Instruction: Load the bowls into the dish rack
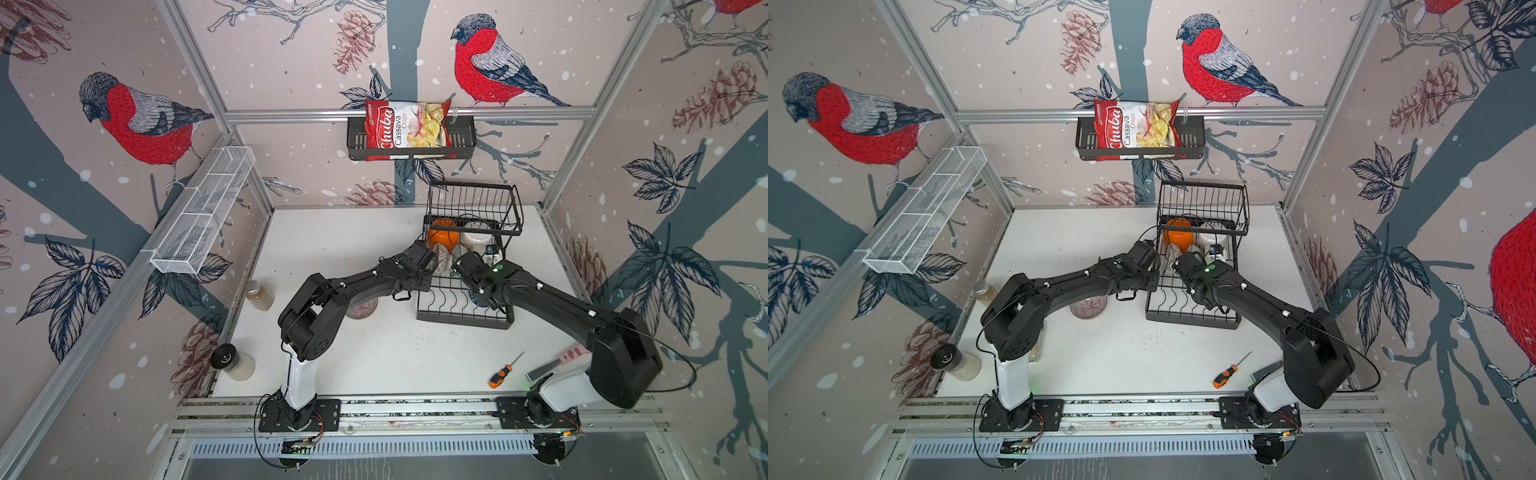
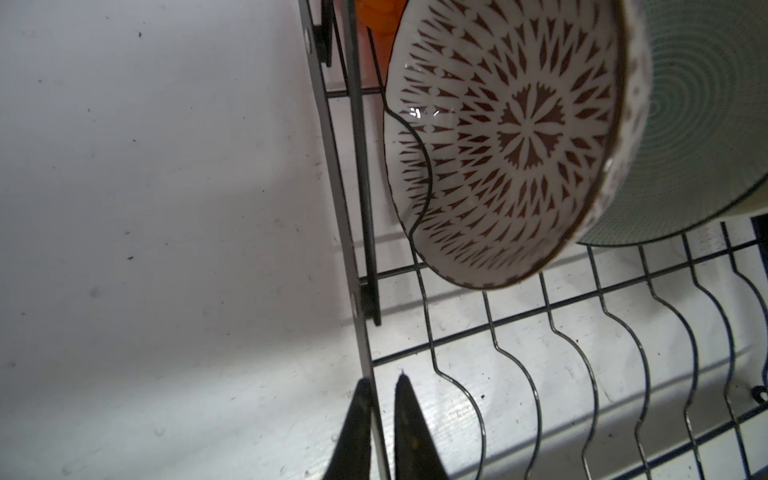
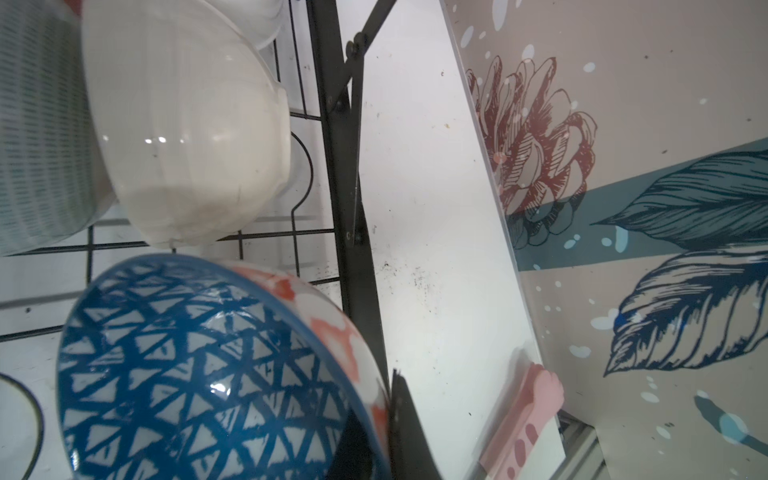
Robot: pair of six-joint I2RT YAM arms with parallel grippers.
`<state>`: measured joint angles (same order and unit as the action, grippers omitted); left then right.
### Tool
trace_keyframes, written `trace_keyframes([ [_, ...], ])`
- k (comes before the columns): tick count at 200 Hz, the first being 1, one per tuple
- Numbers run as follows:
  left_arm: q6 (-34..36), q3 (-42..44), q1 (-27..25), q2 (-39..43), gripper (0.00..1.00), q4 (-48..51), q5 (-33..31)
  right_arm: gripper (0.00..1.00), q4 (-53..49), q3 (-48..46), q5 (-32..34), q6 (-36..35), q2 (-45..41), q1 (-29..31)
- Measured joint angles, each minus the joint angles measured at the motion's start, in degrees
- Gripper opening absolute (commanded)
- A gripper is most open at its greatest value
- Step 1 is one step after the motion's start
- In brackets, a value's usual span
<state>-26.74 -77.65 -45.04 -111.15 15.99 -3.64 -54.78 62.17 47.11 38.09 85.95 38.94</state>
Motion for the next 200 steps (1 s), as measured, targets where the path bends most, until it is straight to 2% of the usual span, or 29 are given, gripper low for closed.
trace_keyframes([
  [88,2.8,3.8,0.1,1.9,0.18,-4.3,2.0,0.00,-13.4,6.3,5.5,9.8,8.7,2.8],
  [144,4.2,5.3,0.1,2.4,0.24,-4.5,4.2,0.00,-15.1,6.0,6.5,10.0,11.0,3.7],
  [200,4.3,6.3,0.6,3.3,0.24,-4.4,6.3,0.00,-13.2,4.7,7.8,9.5,13.4,3.2],
])
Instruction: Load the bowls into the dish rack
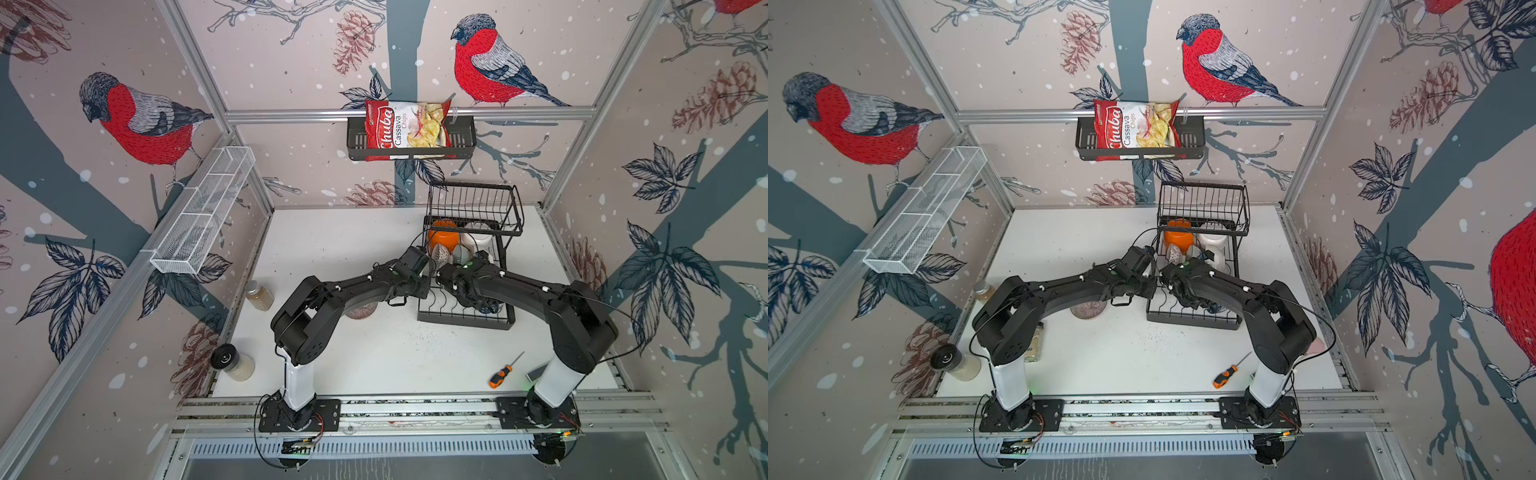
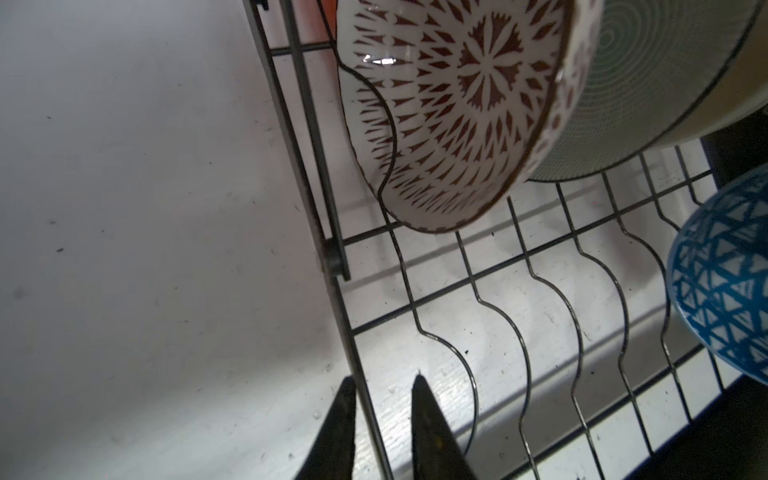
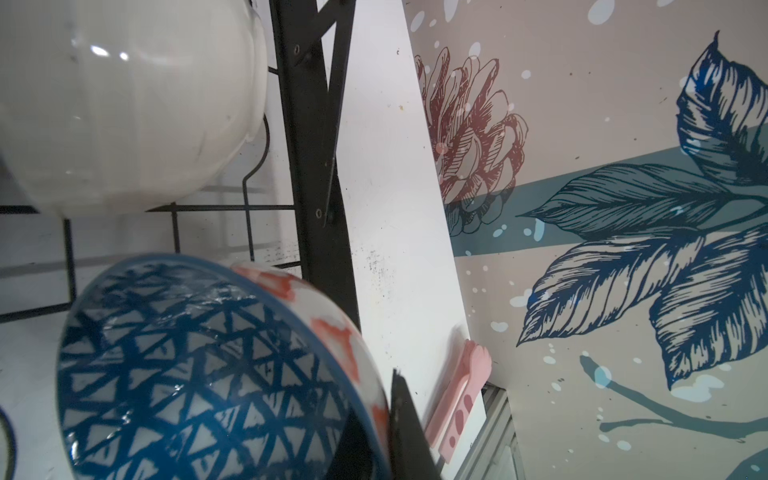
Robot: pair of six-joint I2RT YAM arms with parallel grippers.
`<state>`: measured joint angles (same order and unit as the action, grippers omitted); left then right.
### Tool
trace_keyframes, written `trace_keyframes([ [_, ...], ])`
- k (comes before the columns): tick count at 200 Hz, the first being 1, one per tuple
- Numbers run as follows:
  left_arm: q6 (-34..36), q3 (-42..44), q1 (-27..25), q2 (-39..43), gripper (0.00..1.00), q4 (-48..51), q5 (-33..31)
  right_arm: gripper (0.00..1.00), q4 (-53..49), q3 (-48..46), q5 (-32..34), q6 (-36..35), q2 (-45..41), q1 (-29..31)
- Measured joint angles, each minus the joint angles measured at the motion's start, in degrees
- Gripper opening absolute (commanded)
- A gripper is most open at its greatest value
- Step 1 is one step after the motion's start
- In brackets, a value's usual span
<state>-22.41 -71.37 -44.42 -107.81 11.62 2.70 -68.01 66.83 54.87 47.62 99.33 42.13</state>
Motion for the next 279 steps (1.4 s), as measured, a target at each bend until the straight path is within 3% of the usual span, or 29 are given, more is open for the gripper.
trace_keyframes([
  [168,0.3,0.4,1.7,0.8,0.23,0.2,3.5,0.00,-3.1,3.7,6.0,-0.7,6.8,2.1],
  [279,1.4,1.3,2.7,1.2,0.23,-0.9,2.8,0.00,-9.2,9.0,8.5,3.1,12.9,4.8],
])
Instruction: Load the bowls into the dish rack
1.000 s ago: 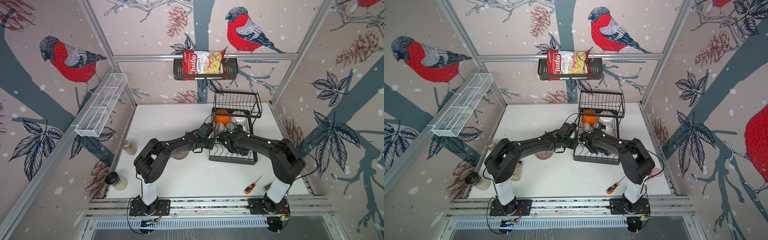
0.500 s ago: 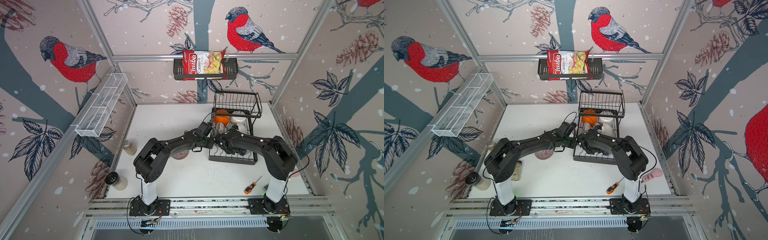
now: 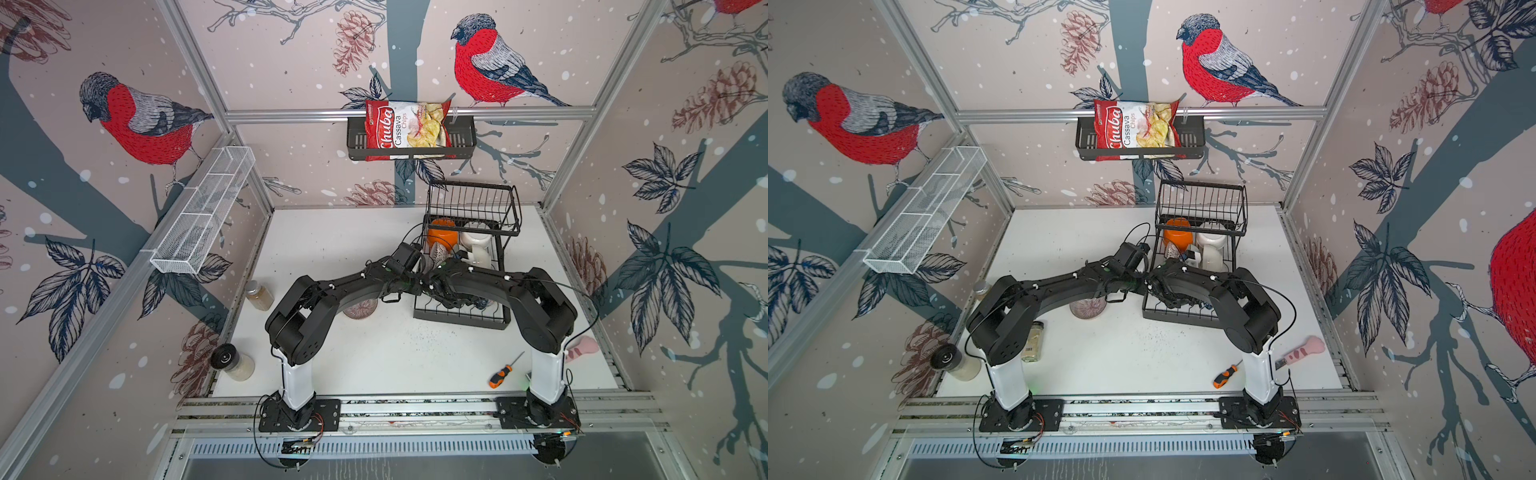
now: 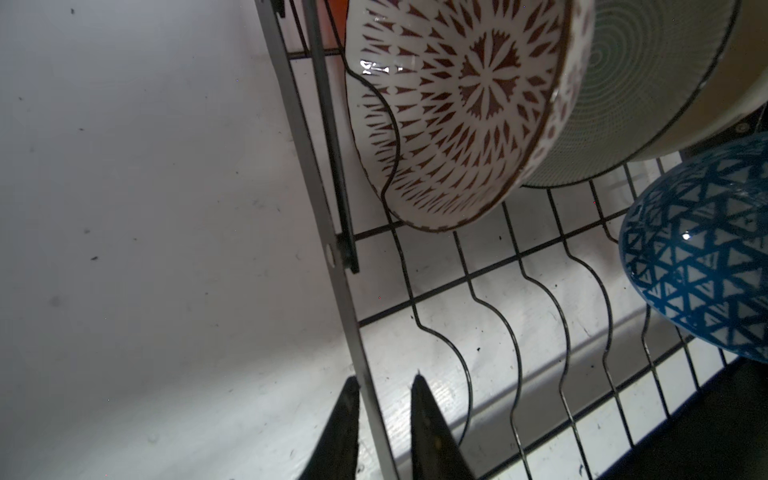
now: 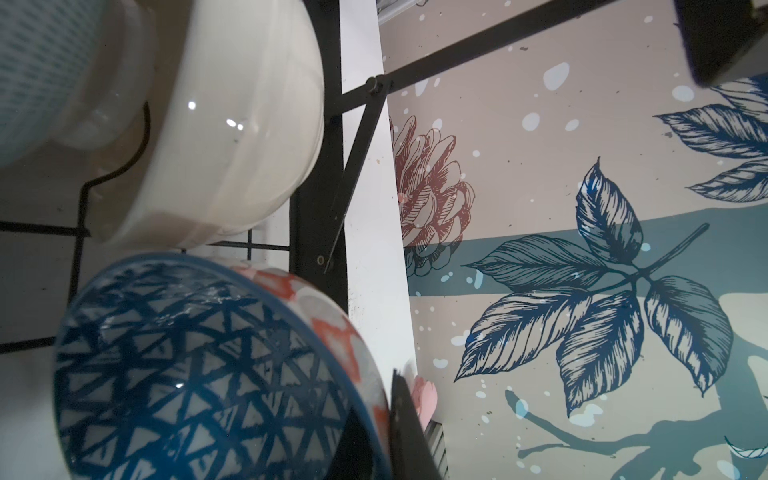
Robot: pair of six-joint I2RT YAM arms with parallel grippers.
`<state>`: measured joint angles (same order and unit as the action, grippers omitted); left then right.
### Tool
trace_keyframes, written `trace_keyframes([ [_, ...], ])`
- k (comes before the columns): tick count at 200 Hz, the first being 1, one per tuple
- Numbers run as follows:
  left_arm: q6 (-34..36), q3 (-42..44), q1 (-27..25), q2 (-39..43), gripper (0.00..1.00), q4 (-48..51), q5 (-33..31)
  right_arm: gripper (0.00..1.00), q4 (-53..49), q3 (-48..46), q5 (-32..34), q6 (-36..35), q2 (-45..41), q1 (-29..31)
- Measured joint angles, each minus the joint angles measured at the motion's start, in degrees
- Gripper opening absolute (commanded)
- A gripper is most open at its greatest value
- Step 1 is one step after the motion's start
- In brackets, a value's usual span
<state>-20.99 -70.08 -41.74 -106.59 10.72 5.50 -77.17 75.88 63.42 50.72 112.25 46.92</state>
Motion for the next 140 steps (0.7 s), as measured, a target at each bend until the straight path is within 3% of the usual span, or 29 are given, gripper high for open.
trace_keyframes([
  [73,0.0,0.6,0.0,0.4,0.26,-0.1,0.4,0.00,7.7,0.5,-6.5,-3.9,-3.3,0.9],
  [140,0.0,2.6,1.2,4.0,0.57,0.3,1.8,0.00,7.9,0.1,-6.2,-2.7,-3.5,0.4],
])
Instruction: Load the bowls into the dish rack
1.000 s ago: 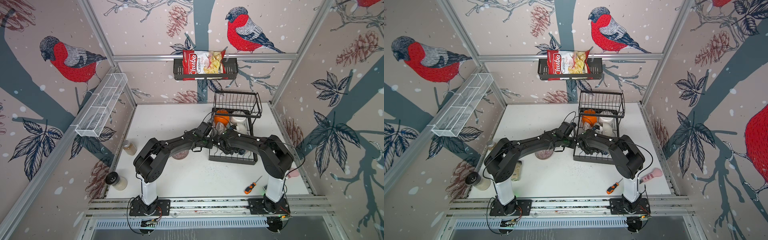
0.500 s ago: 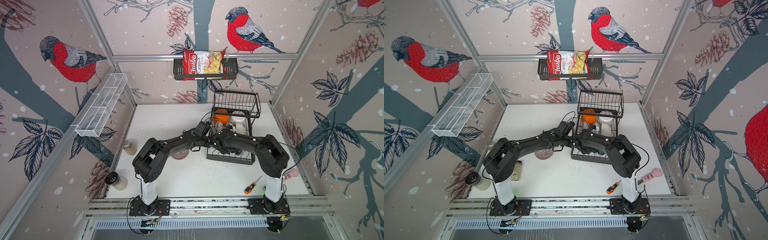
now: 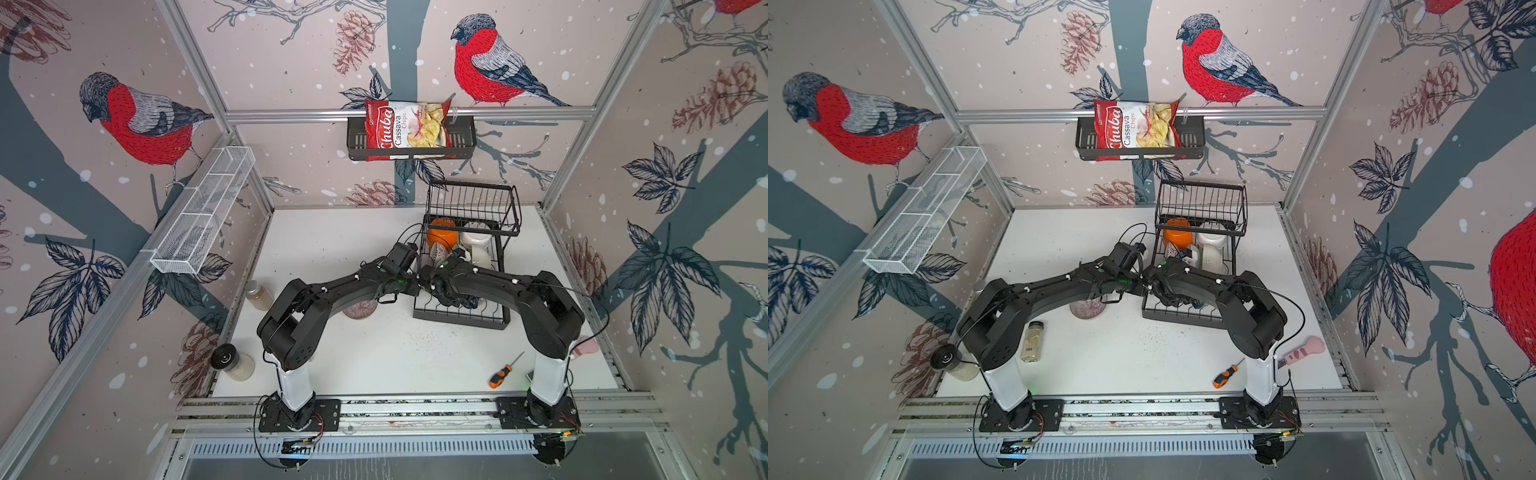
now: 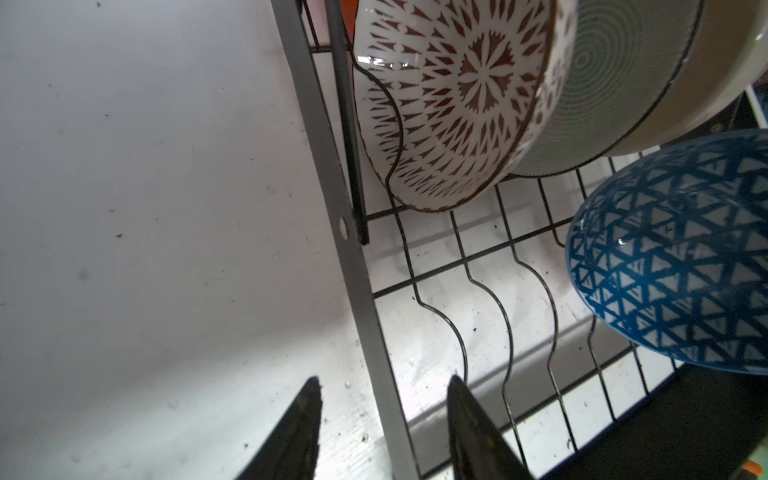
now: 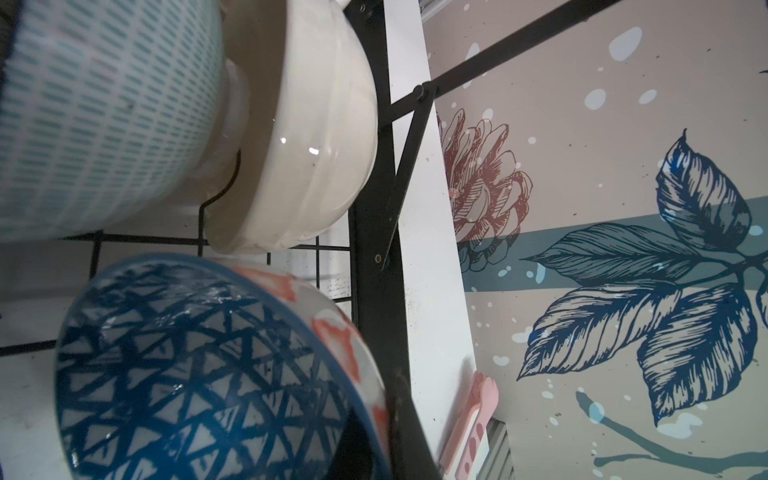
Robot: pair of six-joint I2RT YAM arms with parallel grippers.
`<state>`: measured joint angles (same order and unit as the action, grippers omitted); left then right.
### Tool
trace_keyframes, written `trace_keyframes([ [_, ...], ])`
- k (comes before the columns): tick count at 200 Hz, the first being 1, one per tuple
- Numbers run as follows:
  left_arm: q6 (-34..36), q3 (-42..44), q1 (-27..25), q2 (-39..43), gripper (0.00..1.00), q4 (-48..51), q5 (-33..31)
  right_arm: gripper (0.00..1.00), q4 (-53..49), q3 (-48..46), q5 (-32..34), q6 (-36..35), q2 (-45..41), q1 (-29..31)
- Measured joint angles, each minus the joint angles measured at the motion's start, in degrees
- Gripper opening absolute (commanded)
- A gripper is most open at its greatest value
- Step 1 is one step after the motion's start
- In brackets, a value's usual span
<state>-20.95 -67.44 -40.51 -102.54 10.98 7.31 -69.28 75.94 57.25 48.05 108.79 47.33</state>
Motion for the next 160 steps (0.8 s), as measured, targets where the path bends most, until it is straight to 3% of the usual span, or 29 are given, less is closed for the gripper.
trace_keyframes([
  [21,0.0,0.8,0.3,2.1,0.62,-0.3,1.4,0.00,0.0,-0.2,-0.3,0.1,-1.0,-0.3],
  [97,-0.1,5.4,3.8,8.5,0.65,-1.6,2.5,0.00,-0.2,-1.7,-1.2,0.2,-3.0,-0.9],
  [160,-0.2,11.9,10.4,18.3,0.67,-1.3,0.2,0.00,-3.1,-0.5,-0.5,1.9,-0.2,-1.2],
])
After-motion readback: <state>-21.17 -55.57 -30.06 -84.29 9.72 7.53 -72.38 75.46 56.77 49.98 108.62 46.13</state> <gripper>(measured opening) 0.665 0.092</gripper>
